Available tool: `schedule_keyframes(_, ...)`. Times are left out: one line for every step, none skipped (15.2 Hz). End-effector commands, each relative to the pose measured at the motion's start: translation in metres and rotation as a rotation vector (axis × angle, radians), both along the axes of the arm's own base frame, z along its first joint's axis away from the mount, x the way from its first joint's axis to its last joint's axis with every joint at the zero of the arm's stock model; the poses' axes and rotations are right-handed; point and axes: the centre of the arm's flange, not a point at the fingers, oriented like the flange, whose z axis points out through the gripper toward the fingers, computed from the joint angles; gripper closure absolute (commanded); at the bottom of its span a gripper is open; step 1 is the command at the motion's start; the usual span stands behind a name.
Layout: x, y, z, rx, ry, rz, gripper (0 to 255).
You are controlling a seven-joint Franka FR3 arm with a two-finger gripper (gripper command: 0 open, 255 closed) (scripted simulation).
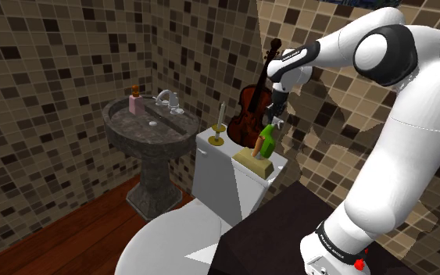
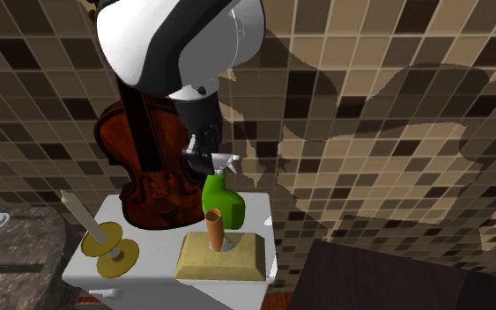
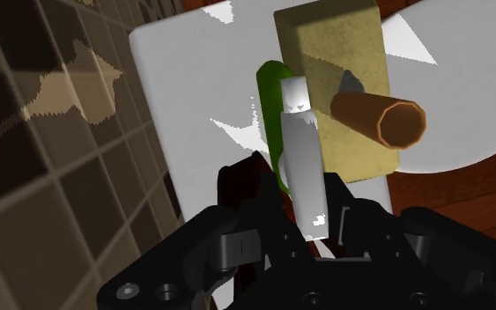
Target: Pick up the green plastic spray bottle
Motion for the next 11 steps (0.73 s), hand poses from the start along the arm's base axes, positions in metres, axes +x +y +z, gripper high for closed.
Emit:
schedule_keyframes(0.001, -0.001, 0.009, 0.000, 0.000, 0.000, 255)
schedule_keyframes(0.001, -0.001, 0.015, 0.000, 0.000, 0.000, 255)
schedule_keyframes(0.001, -0.001, 0.020, 0.000, 0.000, 0.000, 255)
schedule_keyframes(0.001, -0.001, 0.025, 0.000, 0.000, 0.000, 255)
schedule_keyframes(0.001, -0.001, 0.031, 0.000, 0.000, 0.000, 255)
schedule_keyframes(0.001, -0.001, 0.036, 0.000, 0.000, 0.000, 255)
schedule_keyframes(0.001, -0.001, 0.041, 0.000, 0.000, 0.000, 255)
schedule_keyframes(0.001, -0.001, 0.046, 0.000, 0.000, 0.000, 255)
schedule_keyframes(0.001, -0.001, 0.052, 0.000, 0.000, 0.000, 255)
schedule_keyframes(0.001, -0.001, 0.057, 0.000, 0.000, 0.000, 255)
schedule_keyframes(0.000, -0.001, 0.058, 0.000, 0.000, 0.000, 255)
